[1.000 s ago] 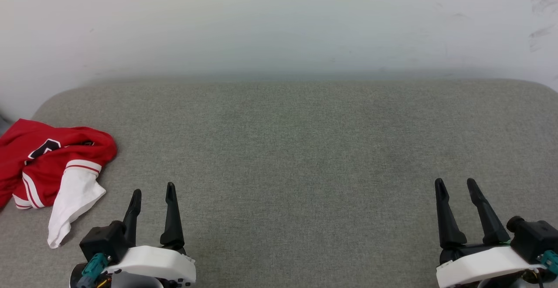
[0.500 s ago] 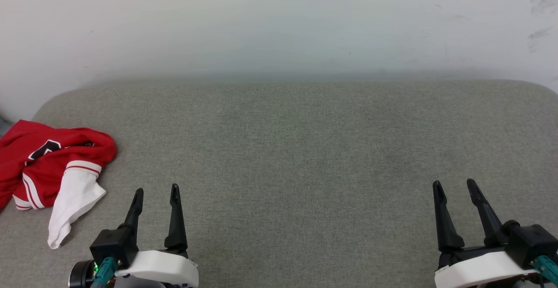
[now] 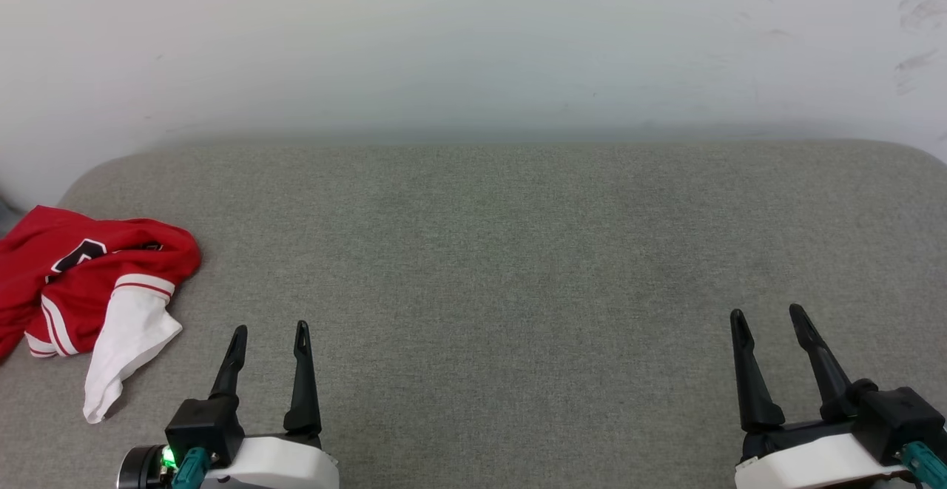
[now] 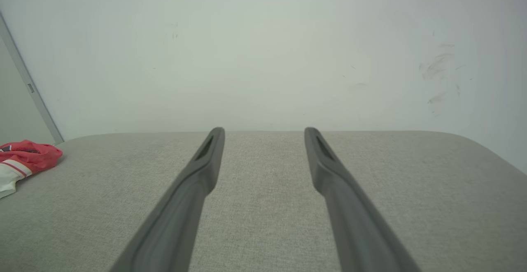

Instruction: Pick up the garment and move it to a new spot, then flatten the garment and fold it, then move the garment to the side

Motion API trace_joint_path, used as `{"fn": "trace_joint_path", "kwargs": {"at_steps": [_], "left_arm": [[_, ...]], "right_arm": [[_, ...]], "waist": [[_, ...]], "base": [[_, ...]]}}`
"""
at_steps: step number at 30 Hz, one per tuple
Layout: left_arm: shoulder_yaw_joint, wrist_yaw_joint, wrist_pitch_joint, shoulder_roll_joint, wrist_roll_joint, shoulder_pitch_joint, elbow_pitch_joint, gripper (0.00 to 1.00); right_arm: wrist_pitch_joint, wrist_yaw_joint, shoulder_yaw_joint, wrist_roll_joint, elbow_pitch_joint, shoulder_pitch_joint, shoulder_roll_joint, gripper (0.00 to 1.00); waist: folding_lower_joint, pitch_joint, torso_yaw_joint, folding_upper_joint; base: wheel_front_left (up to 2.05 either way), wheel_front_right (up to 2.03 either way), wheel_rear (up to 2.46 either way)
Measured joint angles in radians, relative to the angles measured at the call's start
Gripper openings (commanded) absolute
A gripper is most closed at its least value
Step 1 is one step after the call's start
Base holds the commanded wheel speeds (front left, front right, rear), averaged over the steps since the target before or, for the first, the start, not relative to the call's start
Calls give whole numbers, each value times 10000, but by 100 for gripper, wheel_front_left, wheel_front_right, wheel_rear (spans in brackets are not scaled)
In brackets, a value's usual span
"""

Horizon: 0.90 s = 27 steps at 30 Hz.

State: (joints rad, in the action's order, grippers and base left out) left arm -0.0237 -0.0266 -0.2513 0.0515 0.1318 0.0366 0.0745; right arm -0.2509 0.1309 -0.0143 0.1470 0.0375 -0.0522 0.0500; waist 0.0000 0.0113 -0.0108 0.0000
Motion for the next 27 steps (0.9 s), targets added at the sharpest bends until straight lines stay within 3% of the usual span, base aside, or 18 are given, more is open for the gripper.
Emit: {"fn": "trace_joint_path", "kwargs": {"at_steps": [27], "left_arm": [[73,61,-117,-4,115,57,297,100]], "right_arm": [[-115,0,-188,451,201,-86,0,100]], "waist": [[0,-90,14,0]], "base": [[0,0,0]]}}
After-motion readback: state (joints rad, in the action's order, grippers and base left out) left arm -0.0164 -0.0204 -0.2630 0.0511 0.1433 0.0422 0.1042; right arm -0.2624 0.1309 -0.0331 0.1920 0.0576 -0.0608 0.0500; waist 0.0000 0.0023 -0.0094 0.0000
